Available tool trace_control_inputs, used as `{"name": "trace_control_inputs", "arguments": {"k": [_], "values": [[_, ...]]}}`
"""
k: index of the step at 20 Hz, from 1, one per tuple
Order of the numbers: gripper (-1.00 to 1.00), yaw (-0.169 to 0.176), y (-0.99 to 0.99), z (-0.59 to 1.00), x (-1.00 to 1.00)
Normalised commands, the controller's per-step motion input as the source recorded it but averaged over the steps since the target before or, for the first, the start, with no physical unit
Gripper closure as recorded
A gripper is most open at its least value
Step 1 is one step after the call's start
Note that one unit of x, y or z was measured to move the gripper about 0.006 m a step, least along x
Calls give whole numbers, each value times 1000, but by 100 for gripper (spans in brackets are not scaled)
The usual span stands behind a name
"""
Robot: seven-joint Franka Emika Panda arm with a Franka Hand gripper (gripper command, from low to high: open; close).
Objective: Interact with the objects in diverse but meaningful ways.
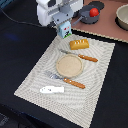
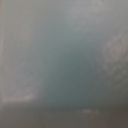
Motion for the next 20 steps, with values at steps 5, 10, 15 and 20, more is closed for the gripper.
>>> {"name": "trace_control_inputs", "arguments": {"k": [5,10,15,20], "values": [[100,5,0,-316,-381],[100,2,103,-337,-215],[100,0,119,-209,-58],[100,0,161,-122,0]]}}
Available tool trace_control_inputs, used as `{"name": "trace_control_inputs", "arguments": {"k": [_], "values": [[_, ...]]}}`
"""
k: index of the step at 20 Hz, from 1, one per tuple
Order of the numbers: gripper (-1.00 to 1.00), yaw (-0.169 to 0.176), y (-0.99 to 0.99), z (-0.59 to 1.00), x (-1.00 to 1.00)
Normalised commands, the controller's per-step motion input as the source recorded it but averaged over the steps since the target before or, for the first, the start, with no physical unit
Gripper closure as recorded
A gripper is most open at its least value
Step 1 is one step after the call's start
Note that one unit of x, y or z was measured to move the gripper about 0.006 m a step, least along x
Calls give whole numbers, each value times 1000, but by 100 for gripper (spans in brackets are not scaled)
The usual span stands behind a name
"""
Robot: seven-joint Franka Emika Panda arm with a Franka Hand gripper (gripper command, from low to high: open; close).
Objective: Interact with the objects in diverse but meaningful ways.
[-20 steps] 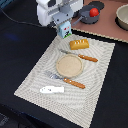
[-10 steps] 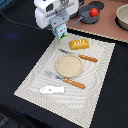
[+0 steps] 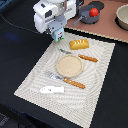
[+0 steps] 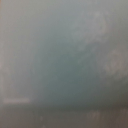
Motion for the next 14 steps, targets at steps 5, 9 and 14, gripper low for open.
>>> {"name": "trace_control_inputs", "arguments": {"k": [5,9,14], "values": [[100,0,97,-115,0],[100,0,79,-239,0],[100,0,74,-257,0]]}}
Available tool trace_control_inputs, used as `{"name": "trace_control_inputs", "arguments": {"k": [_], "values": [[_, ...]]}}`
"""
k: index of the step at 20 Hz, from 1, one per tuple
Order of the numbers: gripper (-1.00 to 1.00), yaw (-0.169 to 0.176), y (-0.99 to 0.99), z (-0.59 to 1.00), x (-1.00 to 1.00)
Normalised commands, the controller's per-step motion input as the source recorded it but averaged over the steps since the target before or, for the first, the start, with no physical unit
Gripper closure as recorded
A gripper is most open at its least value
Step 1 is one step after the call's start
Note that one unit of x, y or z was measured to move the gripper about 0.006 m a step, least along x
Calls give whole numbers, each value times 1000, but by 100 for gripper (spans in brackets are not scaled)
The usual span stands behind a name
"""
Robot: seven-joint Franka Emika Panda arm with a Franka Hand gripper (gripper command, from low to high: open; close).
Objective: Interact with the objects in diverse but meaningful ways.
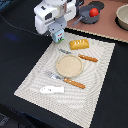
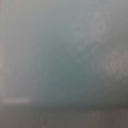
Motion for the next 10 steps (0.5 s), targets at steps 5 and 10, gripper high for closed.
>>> {"name": "trace_control_inputs", "arguments": {"k": [5,10], "values": [[100,0,79,-205,0],[-100,1,111,-66,0]]}}
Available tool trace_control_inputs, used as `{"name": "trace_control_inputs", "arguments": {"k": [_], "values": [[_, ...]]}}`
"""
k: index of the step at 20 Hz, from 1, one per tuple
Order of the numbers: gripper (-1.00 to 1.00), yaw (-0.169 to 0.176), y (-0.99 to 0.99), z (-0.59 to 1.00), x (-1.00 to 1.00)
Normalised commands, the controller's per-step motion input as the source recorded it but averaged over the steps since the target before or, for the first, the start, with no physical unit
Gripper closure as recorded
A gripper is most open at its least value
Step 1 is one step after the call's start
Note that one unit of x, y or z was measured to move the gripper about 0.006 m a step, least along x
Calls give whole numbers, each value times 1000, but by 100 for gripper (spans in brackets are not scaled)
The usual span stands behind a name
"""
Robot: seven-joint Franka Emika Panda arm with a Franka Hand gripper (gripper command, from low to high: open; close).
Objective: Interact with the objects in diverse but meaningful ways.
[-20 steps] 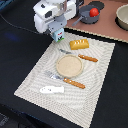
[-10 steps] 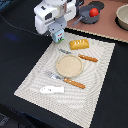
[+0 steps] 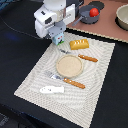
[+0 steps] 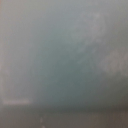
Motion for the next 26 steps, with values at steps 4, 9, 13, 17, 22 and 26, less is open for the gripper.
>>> {"name": "trace_control_inputs", "arguments": {"k": [4,9,13,17,22,26], "values": [[-100,11,241,0,6],[-100,47,218,35,-91],[-100,73,117,309,-349],[-100,33,8,554,-306],[-100,26,9,735,-169],[-100,0,0,884,264]]}}
